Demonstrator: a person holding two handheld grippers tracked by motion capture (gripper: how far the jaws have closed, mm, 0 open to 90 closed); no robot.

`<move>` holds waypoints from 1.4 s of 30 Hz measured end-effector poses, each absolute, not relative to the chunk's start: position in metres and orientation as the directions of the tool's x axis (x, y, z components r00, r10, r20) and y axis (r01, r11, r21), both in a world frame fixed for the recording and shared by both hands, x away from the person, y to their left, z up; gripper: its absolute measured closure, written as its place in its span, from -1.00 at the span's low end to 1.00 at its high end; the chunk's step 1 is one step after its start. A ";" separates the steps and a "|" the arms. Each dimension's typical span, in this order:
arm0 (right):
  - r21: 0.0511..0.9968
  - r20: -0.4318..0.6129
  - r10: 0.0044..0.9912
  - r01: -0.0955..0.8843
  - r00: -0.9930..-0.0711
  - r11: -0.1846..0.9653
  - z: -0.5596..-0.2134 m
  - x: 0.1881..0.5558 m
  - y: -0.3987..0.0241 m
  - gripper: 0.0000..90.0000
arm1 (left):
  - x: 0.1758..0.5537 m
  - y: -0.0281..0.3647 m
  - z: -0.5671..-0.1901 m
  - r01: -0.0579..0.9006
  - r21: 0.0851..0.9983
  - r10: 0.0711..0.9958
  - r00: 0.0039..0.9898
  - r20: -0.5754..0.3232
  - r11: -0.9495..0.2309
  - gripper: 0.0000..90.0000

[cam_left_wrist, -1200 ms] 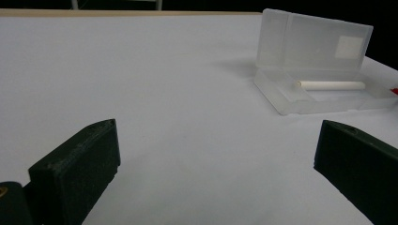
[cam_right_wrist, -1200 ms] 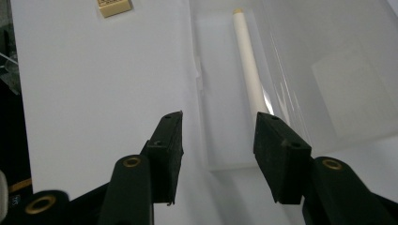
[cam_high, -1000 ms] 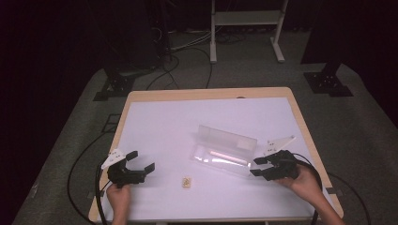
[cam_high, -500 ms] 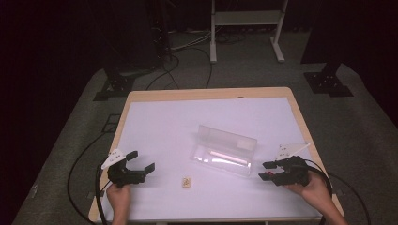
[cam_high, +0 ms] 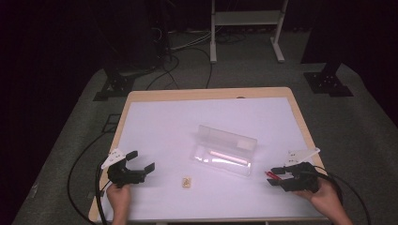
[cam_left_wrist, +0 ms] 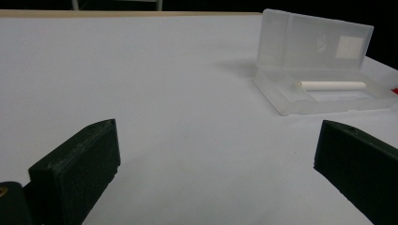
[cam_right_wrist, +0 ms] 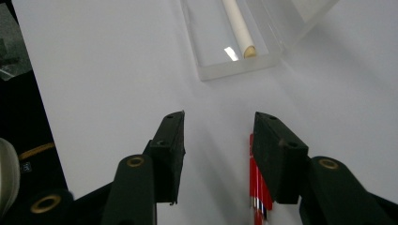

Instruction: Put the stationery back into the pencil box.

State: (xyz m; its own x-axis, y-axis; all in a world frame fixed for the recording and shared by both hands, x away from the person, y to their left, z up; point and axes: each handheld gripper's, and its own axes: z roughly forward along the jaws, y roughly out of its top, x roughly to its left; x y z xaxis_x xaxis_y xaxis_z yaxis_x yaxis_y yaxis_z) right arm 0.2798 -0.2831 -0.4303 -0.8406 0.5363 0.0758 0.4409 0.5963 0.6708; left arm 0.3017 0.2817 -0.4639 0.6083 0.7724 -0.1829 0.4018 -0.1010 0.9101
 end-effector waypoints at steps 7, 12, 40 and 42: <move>0.660 0.084 0.556 0.464 -0.827 0.591 -0.434 0.276 -0.296 0.29 | 0.302 0.281 -0.464 0.402 0.910 0.773 0.608 -0.184 -0.100 -1.00; 0.654 0.083 0.569 0.475 -0.818 0.588 -0.438 0.272 -0.304 0.39 | 0.301 0.281 -0.464 0.405 0.909 0.772 0.608 -0.184 -0.102 -1.00; 0.610 0.055 0.615 0.514 -0.787 0.603 -0.460 0.270 -0.326 0.73 | 0.301 0.281 -0.464 0.404 0.909 0.772 0.608 -0.183 -0.103 -1.00; 0.610 0.056 0.617 0.516 -0.785 0.601 -0.460 0.269 -0.326 0.73 | 0.301 0.281 -0.464 0.405 0.909 0.773 0.607 -0.186 -0.099 -1.00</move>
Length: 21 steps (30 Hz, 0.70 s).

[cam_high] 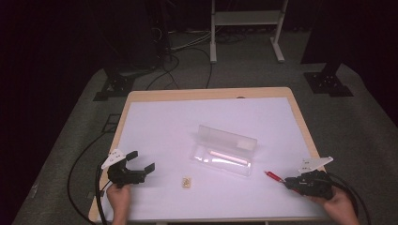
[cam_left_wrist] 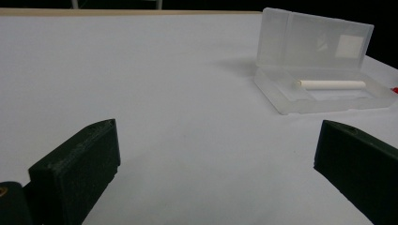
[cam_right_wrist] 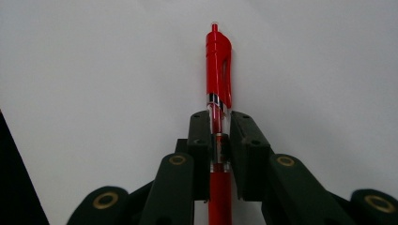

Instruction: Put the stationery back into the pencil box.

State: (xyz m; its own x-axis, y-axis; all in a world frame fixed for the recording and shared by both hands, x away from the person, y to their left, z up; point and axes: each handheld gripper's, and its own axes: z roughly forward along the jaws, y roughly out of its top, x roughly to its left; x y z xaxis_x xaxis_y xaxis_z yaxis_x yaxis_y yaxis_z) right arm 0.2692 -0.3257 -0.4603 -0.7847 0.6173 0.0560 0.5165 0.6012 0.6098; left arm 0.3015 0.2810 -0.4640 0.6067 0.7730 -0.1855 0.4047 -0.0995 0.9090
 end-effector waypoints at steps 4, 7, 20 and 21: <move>0.611 0.056 0.613 0.513 -0.788 0.603 -0.461 0.270 -0.326 0.72 | 0.302 0.281 -0.464 0.404 0.909 0.774 0.606 -0.185 -0.100 -1.00; 0.611 0.056 0.613 0.513 -0.788 0.603 -0.463 0.270 -0.326 0.72 | 0.301 0.281 -0.464 0.404 0.909 0.773 0.607 -0.184 -0.100 -1.00; 0.611 0.049 0.617 0.513 -0.785 0.604 -0.462 0.269 -0.324 0.73 | 0.301 0.281 -0.464 0.405 0.909 0.773 0.607 -0.185 -0.100 -1.00; 0.609 0.049 0.615 0.512 -0.787 0.606 -0.462 0.270 -0.324 0.74 | 0.301 0.281 -0.464 0.404 0.909 0.774 0.606 -0.185 -0.099 -1.00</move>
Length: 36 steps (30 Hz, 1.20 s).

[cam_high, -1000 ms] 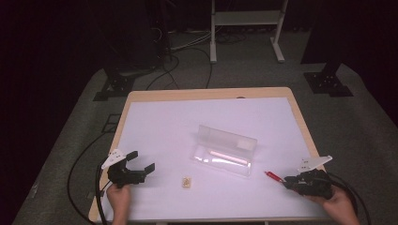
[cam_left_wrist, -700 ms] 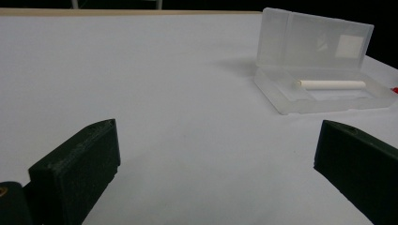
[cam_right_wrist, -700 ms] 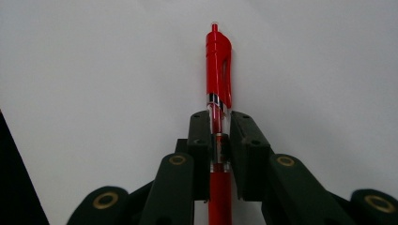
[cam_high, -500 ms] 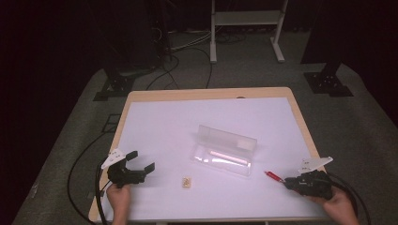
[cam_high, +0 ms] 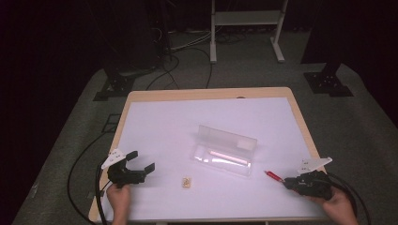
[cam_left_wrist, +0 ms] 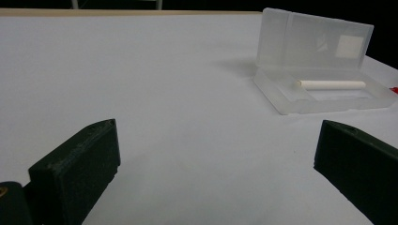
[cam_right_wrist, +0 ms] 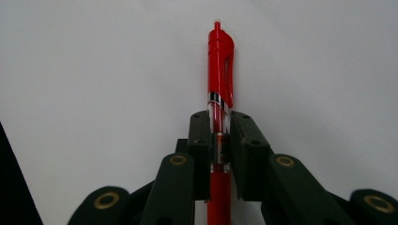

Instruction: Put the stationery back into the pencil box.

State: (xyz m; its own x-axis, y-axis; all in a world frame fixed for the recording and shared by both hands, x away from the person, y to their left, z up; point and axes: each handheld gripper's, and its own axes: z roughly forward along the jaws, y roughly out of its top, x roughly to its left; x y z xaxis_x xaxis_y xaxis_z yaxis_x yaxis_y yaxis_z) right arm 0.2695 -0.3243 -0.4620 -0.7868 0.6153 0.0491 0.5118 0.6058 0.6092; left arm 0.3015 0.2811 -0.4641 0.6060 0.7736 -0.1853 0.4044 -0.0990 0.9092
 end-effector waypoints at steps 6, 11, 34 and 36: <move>0.636 0.031 0.599 0.478 -0.800 0.606 -0.450 0.268 -0.318 0.74 | 0.302 0.282 -0.464 0.404 0.909 0.774 0.606 -0.186 -0.097 -1.00; 0.638 0.007 0.568 0.441 -0.823 0.631 -0.441 0.268 -0.306 0.74 | 0.302 0.282 -0.464 0.405 0.909 0.773 0.607 -0.186 -0.099 -1.00; 0.652 -0.013 0.494 0.367 -0.869 0.663 -0.409 0.283 -0.271 0.75 | 0.301 0.281 -0.464 0.404 0.909 0.771 0.609 -0.186 -0.099 -1.00; 0.658 -0.013 0.484 0.358 -0.875 0.663 -0.406 0.285 -0.266 0.75 | 0.301 0.281 -0.464 0.404 0.909 0.771 0.609 -0.186 -0.099 -1.00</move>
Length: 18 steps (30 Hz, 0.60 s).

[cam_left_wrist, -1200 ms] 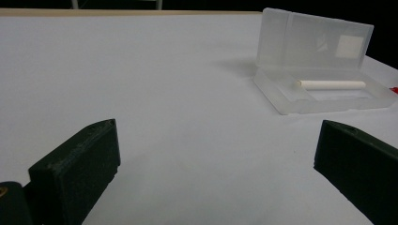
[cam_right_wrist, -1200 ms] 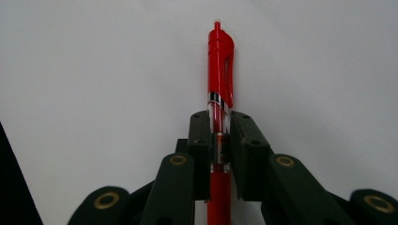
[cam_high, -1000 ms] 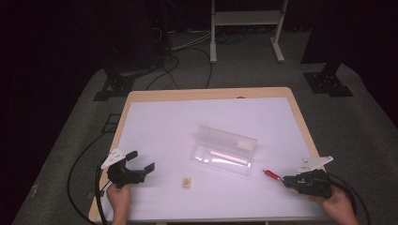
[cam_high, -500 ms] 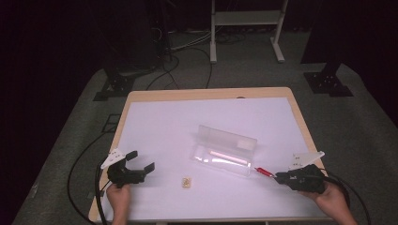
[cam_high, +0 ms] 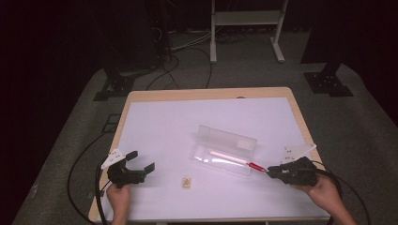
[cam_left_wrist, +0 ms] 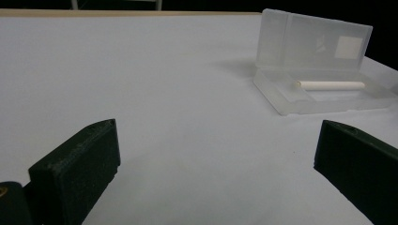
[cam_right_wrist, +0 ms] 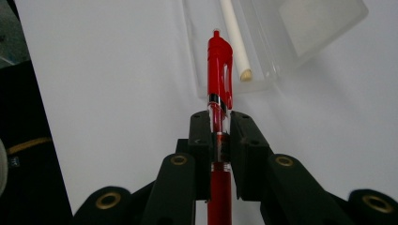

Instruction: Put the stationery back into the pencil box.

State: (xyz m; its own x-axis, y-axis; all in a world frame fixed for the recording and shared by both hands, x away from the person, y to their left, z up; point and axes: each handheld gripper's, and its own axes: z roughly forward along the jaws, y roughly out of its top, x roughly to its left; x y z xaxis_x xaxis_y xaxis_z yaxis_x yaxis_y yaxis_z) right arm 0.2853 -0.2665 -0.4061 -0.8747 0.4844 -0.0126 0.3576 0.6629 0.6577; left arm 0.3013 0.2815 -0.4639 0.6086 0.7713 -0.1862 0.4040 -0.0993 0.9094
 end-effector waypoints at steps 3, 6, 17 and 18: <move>0.658 -0.016 0.473 0.347 -0.881 0.669 -0.401 0.288 -0.259 0.75 | 0.301 0.281 -0.464 0.406 0.909 0.772 0.607 -0.189 -0.096 -1.00; 0.662 -0.027 0.454 0.324 -0.891 0.675 -0.394 0.293 -0.249 0.75 | 0.301 0.281 -0.464 0.406 0.909 0.772 0.607 -0.190 -0.095 -1.00; 0.673 -0.031 0.419 0.291 -0.908 0.680 -0.385 0.304 -0.226 0.75 | 0.301 0.282 -0.464 0.405 0.909 0.770 0.610 -0.187 -0.100 -1.00; 0.670 -0.034 0.413 0.286 -0.910 0.685 -0.384 0.305 -0.223 0.75 | 0.301 0.282 -0.464 0.406 0.909 0.770 0.610 -0.188 -0.100 -1.00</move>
